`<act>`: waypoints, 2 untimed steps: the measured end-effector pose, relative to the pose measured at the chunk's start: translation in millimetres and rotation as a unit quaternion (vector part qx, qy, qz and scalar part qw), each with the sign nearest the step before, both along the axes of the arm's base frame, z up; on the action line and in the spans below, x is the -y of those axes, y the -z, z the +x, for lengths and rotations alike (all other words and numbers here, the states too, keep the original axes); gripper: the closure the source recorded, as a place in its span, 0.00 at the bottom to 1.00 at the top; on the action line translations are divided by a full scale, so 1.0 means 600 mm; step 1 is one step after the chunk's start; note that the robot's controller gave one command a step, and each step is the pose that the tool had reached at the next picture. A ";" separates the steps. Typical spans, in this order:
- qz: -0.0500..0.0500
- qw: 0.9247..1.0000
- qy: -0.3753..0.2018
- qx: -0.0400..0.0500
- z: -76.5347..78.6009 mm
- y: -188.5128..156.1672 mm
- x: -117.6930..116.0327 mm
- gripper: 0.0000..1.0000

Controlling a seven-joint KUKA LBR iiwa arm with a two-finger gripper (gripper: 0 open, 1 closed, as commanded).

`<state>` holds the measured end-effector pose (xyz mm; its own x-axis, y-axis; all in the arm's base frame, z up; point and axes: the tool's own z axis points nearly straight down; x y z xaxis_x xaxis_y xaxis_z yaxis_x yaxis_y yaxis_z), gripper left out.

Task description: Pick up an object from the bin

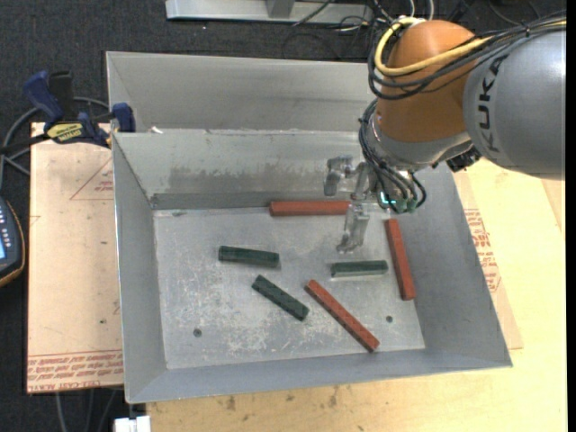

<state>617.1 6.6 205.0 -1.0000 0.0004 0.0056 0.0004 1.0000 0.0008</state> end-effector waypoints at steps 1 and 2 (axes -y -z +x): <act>0.001 0.992 -0.122 0.000 -0.067 0.197 -0.006 0.00; -0.001 0.997 -0.081 0.006 -0.025 0.142 0.070 0.00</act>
Offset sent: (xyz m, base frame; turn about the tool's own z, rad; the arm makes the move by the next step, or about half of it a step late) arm -0.0383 0.0029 -0.1151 -0.2469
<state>602.4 -35.4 119.6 -0.9870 -0.1604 -0.0072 -0.1604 0.9870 -0.0021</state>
